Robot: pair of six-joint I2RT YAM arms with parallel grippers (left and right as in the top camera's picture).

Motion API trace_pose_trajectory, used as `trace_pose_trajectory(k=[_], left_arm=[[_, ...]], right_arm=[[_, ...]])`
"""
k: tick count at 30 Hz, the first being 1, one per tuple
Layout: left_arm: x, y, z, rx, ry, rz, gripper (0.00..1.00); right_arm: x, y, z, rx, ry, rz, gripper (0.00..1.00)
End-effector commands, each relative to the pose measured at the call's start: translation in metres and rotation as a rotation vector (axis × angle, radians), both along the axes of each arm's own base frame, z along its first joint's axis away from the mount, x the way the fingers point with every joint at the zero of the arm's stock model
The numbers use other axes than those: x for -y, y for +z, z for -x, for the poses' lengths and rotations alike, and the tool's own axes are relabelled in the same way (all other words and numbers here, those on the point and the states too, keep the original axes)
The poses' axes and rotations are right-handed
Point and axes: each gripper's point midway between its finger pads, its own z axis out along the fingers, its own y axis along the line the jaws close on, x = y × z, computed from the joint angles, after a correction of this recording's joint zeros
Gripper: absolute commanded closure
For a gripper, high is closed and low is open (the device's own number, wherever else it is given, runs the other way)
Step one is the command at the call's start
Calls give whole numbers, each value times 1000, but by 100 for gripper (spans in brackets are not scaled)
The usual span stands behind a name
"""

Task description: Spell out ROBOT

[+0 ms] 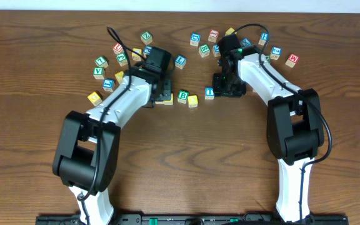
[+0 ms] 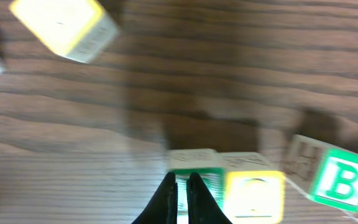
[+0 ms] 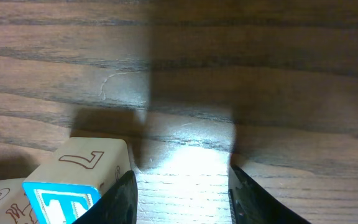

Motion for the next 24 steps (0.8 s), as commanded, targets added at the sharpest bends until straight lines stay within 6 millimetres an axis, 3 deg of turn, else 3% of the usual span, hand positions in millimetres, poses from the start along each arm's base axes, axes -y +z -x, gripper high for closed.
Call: trace_pose_trajectory(k=[1, 5, 9, 24], left_arm=[[-18, -7, -1, -25, -6, -11, 93], [-26, -8, -2, -52, 21, 72, 92], [-12, -7, 3, -92, -5, 196, 93], [-10, -29, 21, -155, 23, 196, 93]], right_arm=[[-8, -5, 5, -10, 31, -2, 58], [-8, -5, 5, -11, 31, -2, 57], [-8, -5, 4, -7, 31, -3, 56], [-12, -5, 4, -3, 37, -12, 55]])
